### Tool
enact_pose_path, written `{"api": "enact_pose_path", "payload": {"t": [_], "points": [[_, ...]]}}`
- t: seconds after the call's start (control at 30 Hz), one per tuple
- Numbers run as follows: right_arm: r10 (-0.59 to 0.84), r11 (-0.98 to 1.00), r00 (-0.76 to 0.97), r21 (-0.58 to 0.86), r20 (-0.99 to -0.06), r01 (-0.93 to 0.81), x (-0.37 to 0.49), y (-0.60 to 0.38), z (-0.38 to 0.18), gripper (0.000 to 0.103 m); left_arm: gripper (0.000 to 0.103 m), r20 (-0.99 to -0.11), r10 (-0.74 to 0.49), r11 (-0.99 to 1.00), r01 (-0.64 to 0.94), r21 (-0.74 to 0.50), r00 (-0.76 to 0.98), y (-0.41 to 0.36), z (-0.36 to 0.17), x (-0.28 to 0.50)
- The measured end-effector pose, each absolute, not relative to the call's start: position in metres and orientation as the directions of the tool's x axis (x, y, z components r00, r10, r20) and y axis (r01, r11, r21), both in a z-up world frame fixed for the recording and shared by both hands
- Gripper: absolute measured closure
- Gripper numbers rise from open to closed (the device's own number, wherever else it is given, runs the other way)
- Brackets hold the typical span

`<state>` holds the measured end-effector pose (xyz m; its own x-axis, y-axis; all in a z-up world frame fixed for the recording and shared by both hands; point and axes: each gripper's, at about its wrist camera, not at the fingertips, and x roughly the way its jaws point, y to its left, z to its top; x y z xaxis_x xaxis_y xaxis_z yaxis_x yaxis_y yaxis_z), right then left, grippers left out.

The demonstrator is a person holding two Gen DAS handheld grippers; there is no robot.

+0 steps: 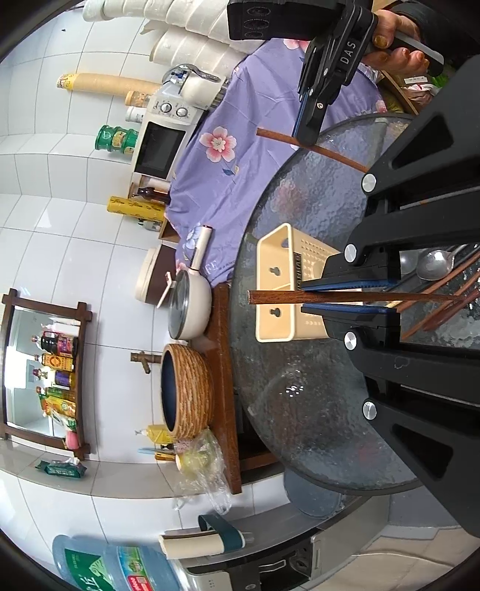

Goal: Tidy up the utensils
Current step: 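Lift the held chopsticks upright with both tools and carry them over the beige holder, then lower both chopsticks into the beige holder and open both tools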

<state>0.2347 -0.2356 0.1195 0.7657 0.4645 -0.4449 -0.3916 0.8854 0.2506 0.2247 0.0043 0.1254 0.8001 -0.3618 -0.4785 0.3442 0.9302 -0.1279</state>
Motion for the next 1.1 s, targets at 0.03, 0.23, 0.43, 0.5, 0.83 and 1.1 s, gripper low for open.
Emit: {"api": "enact_pose_path", "payload": {"t": [0.03, 0.23, 0.43, 0.5, 0.83, 1.1], "points": [[0.465, 0.885, 0.767, 0.249, -0.442, -0.393, 0.236, -0.235, 0.122, 0.096, 0.096, -0.473, -0.367, 0.928, 0.348, -0.131, 0.801, 0.004, 0.13, 0.226], [0.465, 0.885, 0.794, 0.228, -0.392, -0.406, 0.251, -0.227, 0.161, 0.096, 0.096, -0.418, -0.386, 0.923, 0.348, -0.166, 0.823, 0.004, 0.168, 0.24], [0.442, 0.896, 0.839, 0.198, -0.317, -0.398, 0.272, -0.219, 0.215, 0.096, 0.096, -0.344, -0.414, 0.908, 0.354, -0.224, 0.843, 0.005, 0.22, 0.272], [0.417, 0.907, 0.863, 0.186, -0.286, -0.377, 0.283, -0.217, 0.232, 0.096, 0.096, -0.287, -0.347, 0.935, 0.306, -0.18, 0.893, 0.002, 0.238, 0.28], [0.297, 0.948, 0.93, 0.181, -0.216, -0.261, 0.331, -0.217, 0.243, 0.096, 0.096, -0.251, -0.247, 0.953, 0.189, -0.236, 0.936, -0.001, 0.241, 0.329], [0.275, 0.957, 0.913, 0.175, -0.301, -0.23, 0.354, -0.211, 0.186, 0.096, 0.096, -0.308, -0.208, 0.965, 0.143, -0.221, 0.928, -0.008, 0.193, 0.346]]}}
